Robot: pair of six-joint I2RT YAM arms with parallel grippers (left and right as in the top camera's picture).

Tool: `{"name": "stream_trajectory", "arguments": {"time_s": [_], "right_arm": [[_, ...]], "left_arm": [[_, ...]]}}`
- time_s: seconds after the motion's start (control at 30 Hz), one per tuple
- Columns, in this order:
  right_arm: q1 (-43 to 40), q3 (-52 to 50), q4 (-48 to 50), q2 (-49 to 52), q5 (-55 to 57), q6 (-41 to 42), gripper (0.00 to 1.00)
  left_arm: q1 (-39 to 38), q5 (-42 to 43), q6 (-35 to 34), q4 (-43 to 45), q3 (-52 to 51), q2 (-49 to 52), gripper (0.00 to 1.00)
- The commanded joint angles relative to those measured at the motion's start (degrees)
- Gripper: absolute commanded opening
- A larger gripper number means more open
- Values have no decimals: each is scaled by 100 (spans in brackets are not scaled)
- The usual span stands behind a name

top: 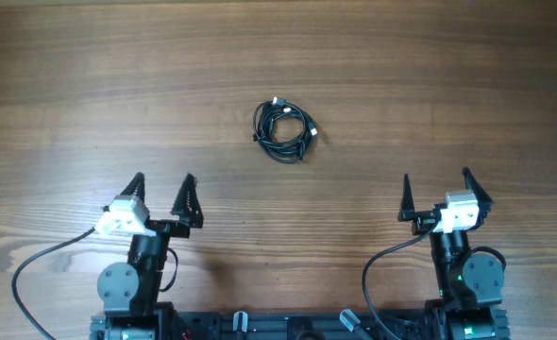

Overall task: Untangle cables
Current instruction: 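Move the left gripper forward over the black cable bundle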

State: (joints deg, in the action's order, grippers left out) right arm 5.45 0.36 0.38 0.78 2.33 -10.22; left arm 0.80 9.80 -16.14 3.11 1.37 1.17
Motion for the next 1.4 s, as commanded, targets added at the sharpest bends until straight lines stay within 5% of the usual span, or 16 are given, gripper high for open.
{"name": "stream_trajectory", "arguments": {"time_s": [0.0, 0.23, 0.67, 0.87, 1.07, 1.37], "right_arm": [[-28, -7, 13, -57, -96, -28, 100], [-28, -7, 13, -57, -96, -28, 100], [-28, -7, 13, -57, -96, -26, 100], [-28, -7, 13, -57, -94, -28, 100], [-28, -7, 13, -57, -96, -28, 100], [-28, -7, 13, -57, -96, -28, 100]], "left_arm": [[-22, 734, -291, -664, 715, 11, 100], [-22, 732, -304, -2726, 2931, 1047, 100], [-22, 1294, 243, -6857, 7451, 5781, 100], [-22, 1814, 223, -7001, 7508, 7086, 100], [-48, 1915, 221, -7176, 7503, 8089, 69], [-616, 1908, 221, -7097, 7453, 8684, 75]]}}
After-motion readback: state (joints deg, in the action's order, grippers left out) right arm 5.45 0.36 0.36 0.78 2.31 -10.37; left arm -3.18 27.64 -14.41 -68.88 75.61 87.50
